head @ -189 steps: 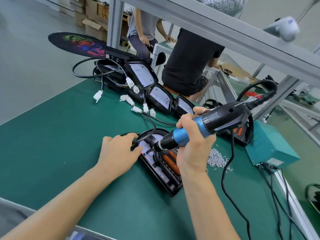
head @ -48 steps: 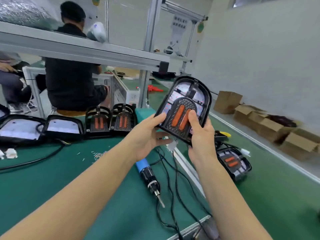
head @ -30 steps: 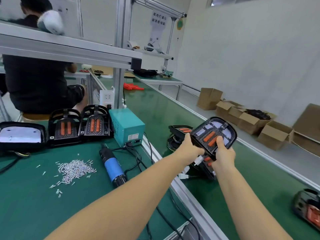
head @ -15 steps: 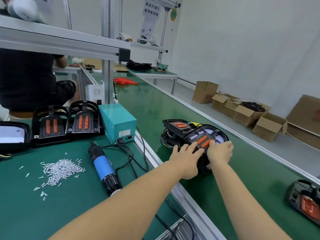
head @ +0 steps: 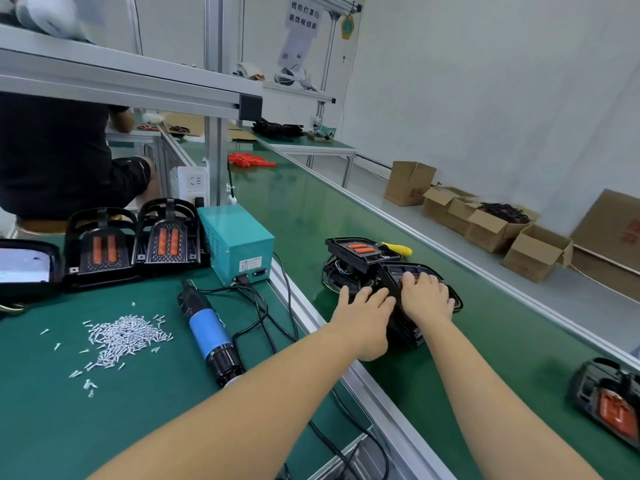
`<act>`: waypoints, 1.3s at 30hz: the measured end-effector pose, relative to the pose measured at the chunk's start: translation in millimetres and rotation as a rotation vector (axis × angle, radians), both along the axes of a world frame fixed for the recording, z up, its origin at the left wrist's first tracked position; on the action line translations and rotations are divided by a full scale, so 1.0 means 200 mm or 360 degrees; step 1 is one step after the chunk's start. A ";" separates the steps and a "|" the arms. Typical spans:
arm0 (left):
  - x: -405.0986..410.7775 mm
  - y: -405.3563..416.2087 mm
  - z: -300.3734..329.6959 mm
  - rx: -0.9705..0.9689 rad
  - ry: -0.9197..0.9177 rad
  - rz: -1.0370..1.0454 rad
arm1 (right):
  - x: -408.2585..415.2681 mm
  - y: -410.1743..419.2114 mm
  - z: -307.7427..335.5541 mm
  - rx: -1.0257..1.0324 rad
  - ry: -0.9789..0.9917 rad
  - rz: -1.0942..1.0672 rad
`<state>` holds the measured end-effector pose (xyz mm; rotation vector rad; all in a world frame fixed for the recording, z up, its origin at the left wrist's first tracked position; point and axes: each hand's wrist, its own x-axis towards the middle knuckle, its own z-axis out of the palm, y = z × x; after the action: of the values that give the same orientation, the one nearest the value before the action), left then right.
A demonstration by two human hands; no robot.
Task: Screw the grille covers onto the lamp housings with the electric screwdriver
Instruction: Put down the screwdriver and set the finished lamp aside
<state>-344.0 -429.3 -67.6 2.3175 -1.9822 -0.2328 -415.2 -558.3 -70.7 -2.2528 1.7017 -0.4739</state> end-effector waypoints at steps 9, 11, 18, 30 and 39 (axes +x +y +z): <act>0.10 0.14 -0.03 0.0071 0.0051 0.0068 | -0.12 -0.02 -0.02 -0.0135 0.0295 0.0618; 0.12 0.17 -0.03 0.0085 0.0056 0.0080 | -0.14 -0.03 0.00 -0.0084 0.0245 0.0647; 0.19 0.29 -0.01 0.0125 0.0078 0.0104 | -0.10 -0.01 0.03 -0.0017 0.0161 0.0518; 0.34 0.45 0.01 0.0061 0.0163 0.0300 | 0.01 0.12 0.13 -0.0122 0.0252 0.0352; 0.54 0.70 0.05 -0.0045 0.0053 0.0650 | 0.47 0.64 0.17 -0.0296 0.0243 0.1043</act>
<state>-236.0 -289.3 -58.6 2.6080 -1.4400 -0.2080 -321.4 -431.0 -37.6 -2.8505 0.8988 -0.3156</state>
